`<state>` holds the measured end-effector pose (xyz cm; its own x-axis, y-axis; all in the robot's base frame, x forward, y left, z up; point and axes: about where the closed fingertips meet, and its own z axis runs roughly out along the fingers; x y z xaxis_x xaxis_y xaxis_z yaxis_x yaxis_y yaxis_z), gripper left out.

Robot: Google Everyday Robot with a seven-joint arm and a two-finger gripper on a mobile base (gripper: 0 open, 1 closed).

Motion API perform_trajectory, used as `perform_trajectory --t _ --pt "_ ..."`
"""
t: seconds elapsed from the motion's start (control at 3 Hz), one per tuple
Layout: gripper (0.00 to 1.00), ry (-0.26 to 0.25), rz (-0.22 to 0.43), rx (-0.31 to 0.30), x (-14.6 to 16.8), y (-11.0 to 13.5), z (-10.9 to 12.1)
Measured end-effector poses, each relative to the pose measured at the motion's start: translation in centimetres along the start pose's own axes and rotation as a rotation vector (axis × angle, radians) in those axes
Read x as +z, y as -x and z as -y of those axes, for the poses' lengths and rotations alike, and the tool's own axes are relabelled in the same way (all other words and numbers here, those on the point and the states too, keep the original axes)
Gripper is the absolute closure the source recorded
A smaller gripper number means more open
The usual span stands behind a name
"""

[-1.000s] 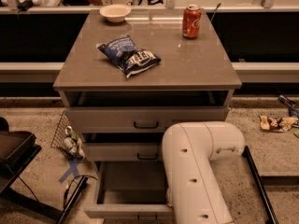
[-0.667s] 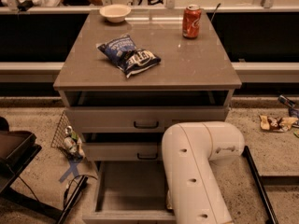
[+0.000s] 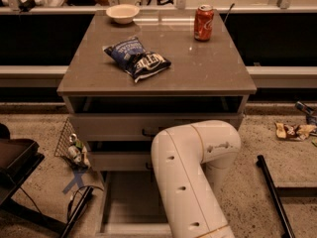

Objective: Open bottom drawer

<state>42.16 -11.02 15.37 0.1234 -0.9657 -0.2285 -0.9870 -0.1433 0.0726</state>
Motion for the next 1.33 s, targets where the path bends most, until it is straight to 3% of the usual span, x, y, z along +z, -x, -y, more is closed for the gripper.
perform_trajectory --t 0.33,0.67,1.0,1.33 --pt "1.00 0.079 0.016 -0.029 -0.62 0.77 -3.06" --pt "0.84 0.079 0.016 -0.029 -0.63 0.78 -2.95" --pt "0.53 0.082 0.017 -0.029 -0.51 0.82 -3.11" --pt "0.29 0.084 0.018 -0.029 -0.44 0.86 -3.19"
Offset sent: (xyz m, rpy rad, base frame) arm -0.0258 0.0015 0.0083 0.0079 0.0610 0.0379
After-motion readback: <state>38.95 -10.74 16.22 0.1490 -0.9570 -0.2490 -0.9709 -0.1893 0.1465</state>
